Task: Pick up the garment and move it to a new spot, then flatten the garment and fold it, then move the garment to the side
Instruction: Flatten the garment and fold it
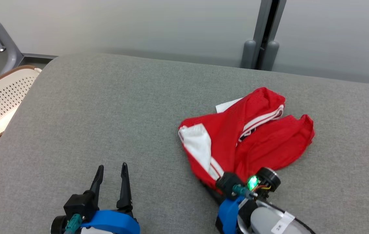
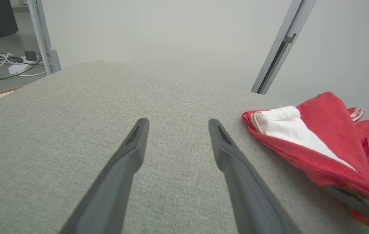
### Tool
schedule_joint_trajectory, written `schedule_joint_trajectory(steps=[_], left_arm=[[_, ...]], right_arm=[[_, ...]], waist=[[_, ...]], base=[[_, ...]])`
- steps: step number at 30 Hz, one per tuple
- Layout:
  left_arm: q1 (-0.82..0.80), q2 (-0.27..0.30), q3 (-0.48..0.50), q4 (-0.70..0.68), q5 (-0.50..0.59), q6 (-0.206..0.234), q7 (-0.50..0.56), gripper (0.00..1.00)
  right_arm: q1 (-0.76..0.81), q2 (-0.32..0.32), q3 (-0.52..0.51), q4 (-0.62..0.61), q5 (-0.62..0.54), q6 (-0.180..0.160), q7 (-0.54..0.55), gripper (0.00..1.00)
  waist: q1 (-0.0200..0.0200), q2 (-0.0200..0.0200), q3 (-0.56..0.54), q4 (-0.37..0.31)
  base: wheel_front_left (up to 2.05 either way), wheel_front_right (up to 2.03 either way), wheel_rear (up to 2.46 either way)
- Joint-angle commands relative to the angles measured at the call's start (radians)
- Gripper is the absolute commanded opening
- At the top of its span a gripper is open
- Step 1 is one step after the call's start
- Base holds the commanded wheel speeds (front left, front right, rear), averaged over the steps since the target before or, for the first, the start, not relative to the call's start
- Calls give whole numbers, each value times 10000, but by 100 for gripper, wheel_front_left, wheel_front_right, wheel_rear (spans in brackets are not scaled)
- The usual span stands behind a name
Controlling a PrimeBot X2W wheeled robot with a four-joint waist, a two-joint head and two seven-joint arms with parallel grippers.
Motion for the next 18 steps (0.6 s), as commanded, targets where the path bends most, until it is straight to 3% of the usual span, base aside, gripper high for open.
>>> schedule_joint_trajectory(steps=[1,3,4,5,11,18], left_arm=[[117,-10,25,-29,38,28,-24,100],[132,-10,18,-18,44,20,-24,100],[147,-10,15,-14,40,16,-24,100],[185,-12,-1,-13,38,19,-24,100],[312,-10,-58,-69,175,-57,-24,100],[-270,240,-641,41,725,-534,27,100]], right_arm=[[246,-3,252,-32,-312,1,16,0],[550,-6,415,-121,-351,1,-49,49],[732,-2,419,-204,-278,1,-78,89],[835,-5,325,-293,-237,1,-125,100],[1547,-4,-1025,-1087,-298,1,-458,100],[2916,-5,-3444,-2802,-941,1,-573,100]], waist=[[0,0,-80,-86],[0,0,-145,-155],[0,0,-186,-194],[0,0,-228,-235],[0,0,-482,-517],[0,0,-650,-828]], base=[[0,0,0],[0,0,0],[0,0,0],[0,0,0],[0,0,0],[0,0,0]])
